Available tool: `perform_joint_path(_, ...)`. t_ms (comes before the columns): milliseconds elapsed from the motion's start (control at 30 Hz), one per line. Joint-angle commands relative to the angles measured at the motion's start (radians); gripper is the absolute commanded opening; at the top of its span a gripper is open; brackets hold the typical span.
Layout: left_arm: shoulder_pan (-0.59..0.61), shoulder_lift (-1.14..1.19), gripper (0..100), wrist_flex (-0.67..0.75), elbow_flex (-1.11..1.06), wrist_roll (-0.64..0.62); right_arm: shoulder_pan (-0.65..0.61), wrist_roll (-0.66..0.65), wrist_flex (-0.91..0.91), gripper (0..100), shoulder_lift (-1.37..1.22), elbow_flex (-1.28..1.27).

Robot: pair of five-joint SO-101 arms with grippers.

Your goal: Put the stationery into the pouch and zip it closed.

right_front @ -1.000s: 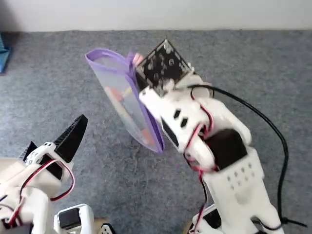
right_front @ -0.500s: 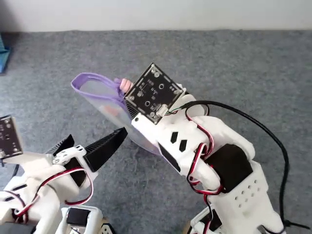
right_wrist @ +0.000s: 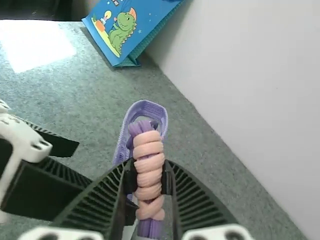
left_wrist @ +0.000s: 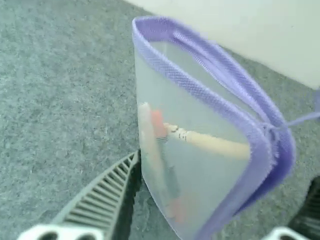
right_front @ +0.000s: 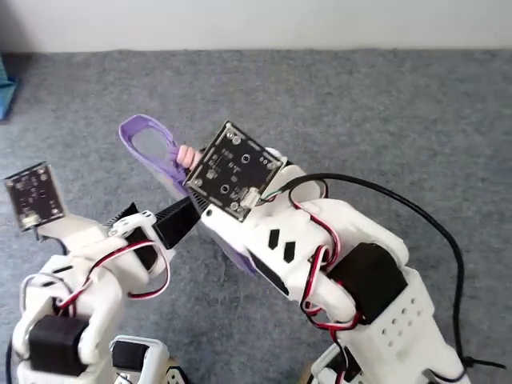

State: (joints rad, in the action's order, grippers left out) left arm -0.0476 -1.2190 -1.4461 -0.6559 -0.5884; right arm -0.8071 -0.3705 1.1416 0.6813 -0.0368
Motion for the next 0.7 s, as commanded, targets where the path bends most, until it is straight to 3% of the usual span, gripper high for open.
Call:
perform_joint_path(0,0.0,0.003,47,0.035,-0.007,-0.012,-0.033,-0.012,-0.002,0.7,0.015,0.064)
perform_joint_path(167,0.015,-0.003,47,0.021,-0.028,-0.009,-0.031,-0.012,-0.001,0.7,0.015,0.064)
perform_joint_path(400,0.144,-0.006,47,-0.072,0.018,0.038,0.019,-0.008,0.07,0.7,0.022,0.066)
perform_joint_path(667,0.144,-0.006,47,-0.087,0.088,0.081,0.018,-0.006,0.068,0.7,0.015,0.063)
